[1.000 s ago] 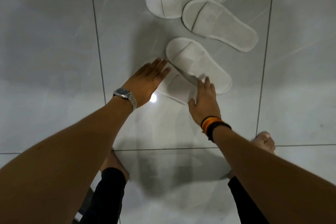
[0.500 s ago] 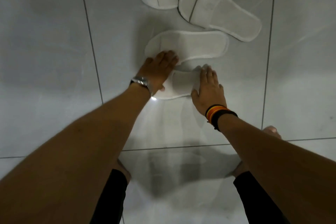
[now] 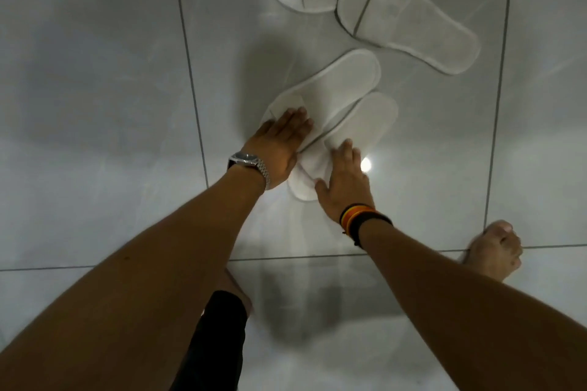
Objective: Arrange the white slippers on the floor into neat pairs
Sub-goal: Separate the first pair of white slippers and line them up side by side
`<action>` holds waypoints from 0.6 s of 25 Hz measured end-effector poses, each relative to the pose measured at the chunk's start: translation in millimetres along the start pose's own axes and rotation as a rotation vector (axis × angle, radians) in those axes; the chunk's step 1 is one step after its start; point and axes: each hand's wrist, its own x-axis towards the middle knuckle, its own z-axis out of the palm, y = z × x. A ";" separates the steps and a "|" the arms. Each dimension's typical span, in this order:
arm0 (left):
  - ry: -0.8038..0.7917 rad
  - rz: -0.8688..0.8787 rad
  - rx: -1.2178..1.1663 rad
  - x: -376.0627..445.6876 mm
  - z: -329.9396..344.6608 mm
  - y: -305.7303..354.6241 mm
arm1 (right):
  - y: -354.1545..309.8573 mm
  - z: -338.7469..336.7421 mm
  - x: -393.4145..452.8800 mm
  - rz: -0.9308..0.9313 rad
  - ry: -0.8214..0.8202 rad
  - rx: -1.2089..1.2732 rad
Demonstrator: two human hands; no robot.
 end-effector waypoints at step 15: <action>0.106 -0.471 -0.371 -69.9 8.9 -63.5 | -119.1 -15.8 74.5 -0.331 -0.004 -0.270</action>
